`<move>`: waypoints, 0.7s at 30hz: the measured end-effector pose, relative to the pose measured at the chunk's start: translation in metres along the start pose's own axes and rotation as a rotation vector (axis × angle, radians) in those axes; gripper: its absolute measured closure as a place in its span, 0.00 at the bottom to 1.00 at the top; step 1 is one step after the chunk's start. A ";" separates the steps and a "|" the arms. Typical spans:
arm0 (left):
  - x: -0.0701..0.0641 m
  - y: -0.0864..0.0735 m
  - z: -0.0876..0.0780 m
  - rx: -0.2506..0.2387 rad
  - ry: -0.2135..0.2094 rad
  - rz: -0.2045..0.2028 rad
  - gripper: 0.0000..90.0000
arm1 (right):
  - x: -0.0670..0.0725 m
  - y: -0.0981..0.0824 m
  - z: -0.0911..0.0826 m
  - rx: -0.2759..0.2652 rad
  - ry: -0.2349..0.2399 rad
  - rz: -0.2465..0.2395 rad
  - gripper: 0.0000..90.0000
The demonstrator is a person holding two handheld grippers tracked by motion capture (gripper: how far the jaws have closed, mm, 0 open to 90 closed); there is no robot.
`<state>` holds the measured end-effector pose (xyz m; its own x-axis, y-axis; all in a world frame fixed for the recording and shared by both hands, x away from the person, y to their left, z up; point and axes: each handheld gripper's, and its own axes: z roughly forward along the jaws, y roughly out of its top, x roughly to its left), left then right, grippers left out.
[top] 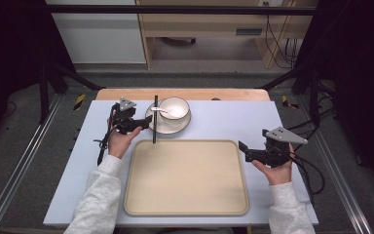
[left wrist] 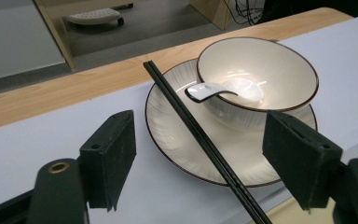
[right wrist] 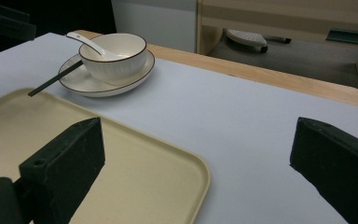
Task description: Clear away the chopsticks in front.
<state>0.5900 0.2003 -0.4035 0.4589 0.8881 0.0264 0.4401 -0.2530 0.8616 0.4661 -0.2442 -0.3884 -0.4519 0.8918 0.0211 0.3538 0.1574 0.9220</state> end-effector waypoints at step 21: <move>-0.003 -0.010 0.039 0.083 0.008 0.009 0.45 | -0.001 0.000 -0.001 -0.001 -0.001 0.002 0.04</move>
<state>0.6141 0.1853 -0.4316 0.4572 0.8886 0.0377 0.4988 -0.2912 0.8163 0.4661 -0.2454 -0.3879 -0.4505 0.8925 0.0221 0.3538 0.1558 0.9222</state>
